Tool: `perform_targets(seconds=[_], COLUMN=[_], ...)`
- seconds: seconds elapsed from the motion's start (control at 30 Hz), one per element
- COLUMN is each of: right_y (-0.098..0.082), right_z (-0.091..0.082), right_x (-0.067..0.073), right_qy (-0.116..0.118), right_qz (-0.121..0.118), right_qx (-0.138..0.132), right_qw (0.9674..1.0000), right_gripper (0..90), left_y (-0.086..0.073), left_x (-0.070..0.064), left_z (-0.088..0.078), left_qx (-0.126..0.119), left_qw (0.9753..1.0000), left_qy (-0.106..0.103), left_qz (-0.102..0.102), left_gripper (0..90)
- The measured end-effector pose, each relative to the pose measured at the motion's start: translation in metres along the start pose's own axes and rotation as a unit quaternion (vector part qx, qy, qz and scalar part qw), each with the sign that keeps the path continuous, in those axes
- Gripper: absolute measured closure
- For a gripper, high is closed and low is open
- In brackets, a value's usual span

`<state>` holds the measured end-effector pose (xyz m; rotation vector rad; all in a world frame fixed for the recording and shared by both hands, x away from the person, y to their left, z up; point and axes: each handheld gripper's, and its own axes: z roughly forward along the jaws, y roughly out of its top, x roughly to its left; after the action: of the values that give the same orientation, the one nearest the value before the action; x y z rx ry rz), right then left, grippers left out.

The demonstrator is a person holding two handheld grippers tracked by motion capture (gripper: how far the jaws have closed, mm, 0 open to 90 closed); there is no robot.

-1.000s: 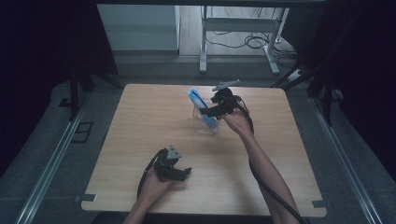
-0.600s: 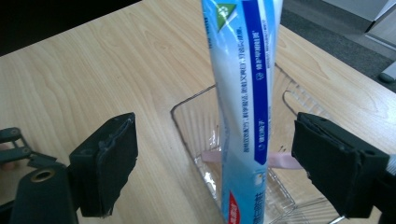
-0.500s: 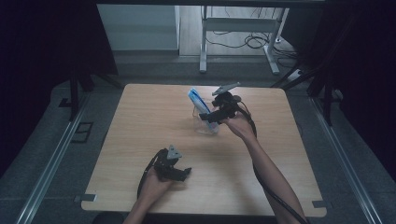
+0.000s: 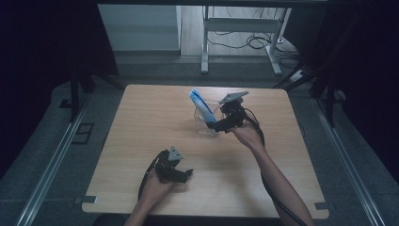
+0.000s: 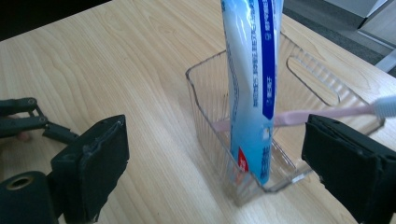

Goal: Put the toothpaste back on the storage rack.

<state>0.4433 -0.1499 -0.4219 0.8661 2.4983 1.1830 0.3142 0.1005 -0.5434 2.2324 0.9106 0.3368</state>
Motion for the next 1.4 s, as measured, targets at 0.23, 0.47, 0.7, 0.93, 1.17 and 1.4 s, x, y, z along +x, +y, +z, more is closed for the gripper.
perform_targets(seconds=[0.23, 0.47, 0.7, 0.93, 1.17, 1.4], right_y=[-0.013, -0.024, -0.037, -0.051, -0.068, -0.084], right_z=[-0.014, -0.029, -0.037, -0.044, -0.051, -0.059], right_x=[0.001, 0.003, 0.010, 0.015, 0.017, 0.019], right_qy=[-0.008, -0.018, -0.029, -0.035, -0.039, -0.045], right_qz=[-0.004, -0.008, -0.026, -0.029, -0.023, -0.015], right_qx=[-0.005, -0.002, 0.009, 0.012, 0.020, 0.022], right_qw=[0.9999, 0.9998, 0.9992, 0.9989, 0.9988, 0.9986], right_gripper=[5.8, 5.0, 2.8, 1.7, 1.3, 1.2], left_y=[0.000, 0.000, 0.000, 0.000, 0.000, 0.000], left_x=[0.000, 0.000, 0.000, 0.000, 0.000, 0.000], left_z=[0.000, 0.000, 0.000, 0.000, 0.000, 0.000], left_qx=[0.000, 0.000, -0.001, -0.001, -0.002, 0.000], left_qw=[1.0000, 1.0000, 1.0000, 1.0000, 1.0000, 1.0000], left_qy=[0.000, 0.000, 0.000, 0.000, 0.001, 0.001], left_qz=[0.000, 0.000, -0.001, 0.000, -0.001, 0.001], left_gripper=[13.7, 13.7, 13.7, 13.7, 13.7, 13.7])
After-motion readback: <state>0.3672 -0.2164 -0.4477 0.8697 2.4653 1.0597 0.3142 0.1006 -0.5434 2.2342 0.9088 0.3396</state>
